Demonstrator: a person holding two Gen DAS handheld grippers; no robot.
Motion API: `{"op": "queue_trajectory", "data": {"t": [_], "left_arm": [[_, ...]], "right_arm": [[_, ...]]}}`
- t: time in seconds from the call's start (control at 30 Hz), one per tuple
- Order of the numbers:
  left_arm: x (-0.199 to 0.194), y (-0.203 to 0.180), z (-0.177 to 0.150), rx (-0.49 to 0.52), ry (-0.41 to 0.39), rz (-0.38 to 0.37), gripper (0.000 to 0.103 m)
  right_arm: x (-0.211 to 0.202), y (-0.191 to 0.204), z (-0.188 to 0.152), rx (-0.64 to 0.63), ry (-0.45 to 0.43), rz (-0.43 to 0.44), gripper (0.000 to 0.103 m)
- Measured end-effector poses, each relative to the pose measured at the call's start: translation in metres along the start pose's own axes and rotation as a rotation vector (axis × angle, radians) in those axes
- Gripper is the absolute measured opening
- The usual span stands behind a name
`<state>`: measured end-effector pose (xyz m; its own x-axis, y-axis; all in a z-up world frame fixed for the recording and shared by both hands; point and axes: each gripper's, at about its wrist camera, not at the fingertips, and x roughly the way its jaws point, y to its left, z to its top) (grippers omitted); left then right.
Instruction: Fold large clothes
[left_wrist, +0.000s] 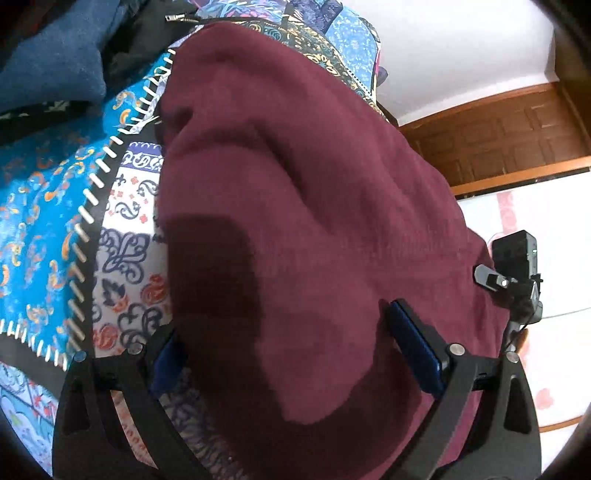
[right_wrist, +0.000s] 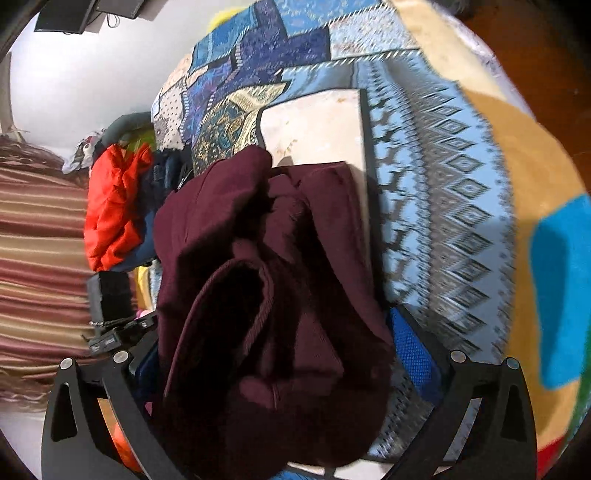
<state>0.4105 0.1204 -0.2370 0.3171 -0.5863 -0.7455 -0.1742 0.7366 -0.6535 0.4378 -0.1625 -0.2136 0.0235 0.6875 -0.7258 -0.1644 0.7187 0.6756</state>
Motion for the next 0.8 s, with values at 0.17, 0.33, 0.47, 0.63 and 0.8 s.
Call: {"op": "queue_trajectory", "data": {"t": [0.17, 0.33, 0.47, 0.63, 0.8], "left_arm": [[0.002, -0.001, 0.004, -0.007, -0.004, -0.014, 0.096], [-0.012, -0.008, -0.002, 0.023, -0.037, -0.004, 0.076], [-0.024, -0.003, -0.003, 0.007, -0.056, -0.021, 0.059], [-0.054, -0.023, -0.007, 0.065, -0.097, -0.018, 0.040], [-0.097, -0.048, -0.013, 0.133, -0.161, -0.020, 0.031]], "right_arm": [[0.004, -0.001, 0.007, 0.014, -0.005, 0.036, 0.103], [-0.001, -0.005, 0.003, 0.047, -0.039, 0.054, 0.094], [-0.012, -0.001, -0.003, 0.046, -0.063, 0.037, 0.065], [-0.025, 0.015, -0.011, 0.038, -0.088, 0.024, 0.044], [-0.034, 0.045, -0.020, 0.020, -0.097, 0.033, 0.035]]}}
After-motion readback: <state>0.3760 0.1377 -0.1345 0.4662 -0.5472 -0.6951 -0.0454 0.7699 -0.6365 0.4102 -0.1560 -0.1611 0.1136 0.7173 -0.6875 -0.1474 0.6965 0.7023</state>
